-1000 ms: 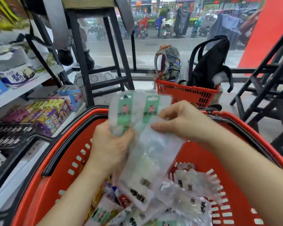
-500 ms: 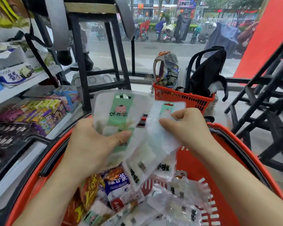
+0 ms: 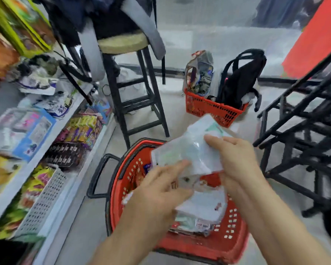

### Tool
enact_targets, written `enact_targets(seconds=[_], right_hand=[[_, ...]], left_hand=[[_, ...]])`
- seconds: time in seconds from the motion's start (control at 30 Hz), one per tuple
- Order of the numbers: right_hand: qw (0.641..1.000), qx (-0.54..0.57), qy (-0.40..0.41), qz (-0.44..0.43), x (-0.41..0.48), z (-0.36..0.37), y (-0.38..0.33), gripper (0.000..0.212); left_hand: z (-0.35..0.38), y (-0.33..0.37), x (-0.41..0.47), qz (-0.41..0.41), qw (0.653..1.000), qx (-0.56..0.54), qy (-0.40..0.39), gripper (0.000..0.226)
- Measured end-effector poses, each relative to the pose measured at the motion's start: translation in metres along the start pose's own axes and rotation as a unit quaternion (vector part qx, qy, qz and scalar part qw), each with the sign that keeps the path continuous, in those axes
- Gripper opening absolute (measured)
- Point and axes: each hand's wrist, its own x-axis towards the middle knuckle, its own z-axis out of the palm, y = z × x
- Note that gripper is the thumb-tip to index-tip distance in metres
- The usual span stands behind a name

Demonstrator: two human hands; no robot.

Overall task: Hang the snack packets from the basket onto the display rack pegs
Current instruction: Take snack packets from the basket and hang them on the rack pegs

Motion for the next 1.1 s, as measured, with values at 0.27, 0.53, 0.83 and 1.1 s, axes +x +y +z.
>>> enact_targets(seconds=[0.27, 0.53, 0.83, 1.1], right_hand=[[0.991, 0.093, -0.062, 0.067, -0.135, 0.013, -0.2, 0.007], [0.971, 0.06, -0.23, 0.002, -0.221, 0.007, -0.303, 0.017], [0.922, 0.004, -0.378, -0.086, -0.285, 0.008, -0.355, 0.041], [0.812, -0.08, -0.53, -0.23, -0.366, 0.045, -0.37, 0.036]], left_hand=[[-0.165, 0.111, 0.044, -0.02, 0.992, 0.119, 0.048, 0.055], [-0.271, 0.217, 0.073, -0.129, 0.934, 0.258, 0.212, 0.048], [-0.376, 0.311, 0.05, -0.349, 0.778, 0.112, 0.511, 0.019], [-0.449, 0.379, -0.027, -0.424, 0.63, -0.213, 0.615, 0.02]])
